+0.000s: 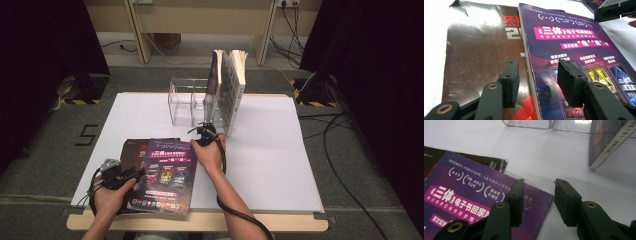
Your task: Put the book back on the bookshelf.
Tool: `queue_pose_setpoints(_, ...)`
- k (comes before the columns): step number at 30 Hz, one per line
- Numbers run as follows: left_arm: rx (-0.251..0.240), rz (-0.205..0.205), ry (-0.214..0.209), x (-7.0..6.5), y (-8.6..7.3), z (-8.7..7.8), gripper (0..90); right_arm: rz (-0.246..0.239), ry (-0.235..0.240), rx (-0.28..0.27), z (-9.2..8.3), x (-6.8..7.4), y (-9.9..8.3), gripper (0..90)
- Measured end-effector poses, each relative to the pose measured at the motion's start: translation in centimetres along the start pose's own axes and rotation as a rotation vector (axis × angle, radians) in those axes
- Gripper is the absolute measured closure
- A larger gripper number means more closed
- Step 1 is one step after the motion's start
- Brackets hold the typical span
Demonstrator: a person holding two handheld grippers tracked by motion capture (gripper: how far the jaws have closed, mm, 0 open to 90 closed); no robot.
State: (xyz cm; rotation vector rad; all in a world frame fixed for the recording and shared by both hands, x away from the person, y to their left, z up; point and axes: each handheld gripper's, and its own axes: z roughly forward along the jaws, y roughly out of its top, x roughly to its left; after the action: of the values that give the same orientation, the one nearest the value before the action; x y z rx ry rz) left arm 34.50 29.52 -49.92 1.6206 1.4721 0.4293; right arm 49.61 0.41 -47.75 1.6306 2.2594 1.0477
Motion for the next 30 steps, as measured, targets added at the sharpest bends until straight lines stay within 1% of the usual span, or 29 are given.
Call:
queue_pose_setpoints(6, 0.009, -0.001, -0.004, 0.02, -0.04, 0.09, 51.7, 0.009, -0.003, 0.004, 0.20, -0.09, -0.06, 59.7)
queue_pose_setpoints(13, 0.021, -0.004, -0.007, 0.04, -0.10, 0.17, 51.7, -0.001, -0.003, 0.001, 0.44, -0.04, -0.02, 59.2)
queue_pose_setpoints(17, 0.025, -0.007, -0.010, 0.09, -0.11, 0.20, 52.0, 0.005, -0.004, 0.007, 0.54, 0.07, 0.06, 58.7)
queue_pose_setpoints(23, 0.029, -0.013, -0.019, 0.06, -0.11, 0.26, 52.3, 0.013, 0.001, 0.004, 0.64, 0.05, 0.10, 58.4)
queue_pose_setpoints(25, 0.030, -0.012, -0.020, 0.05, -0.11, 0.27, 52.7, 0.005, 0.002, 0.001, 0.70, -0.01, 0.14, 58.2)
queue_pose_setpoints(30, 0.034, -0.010, -0.023, 0.03, -0.11, 0.28, 54.2, 0.007, 0.007, -0.003, 0.83, -0.01, 0.19, 57.4)
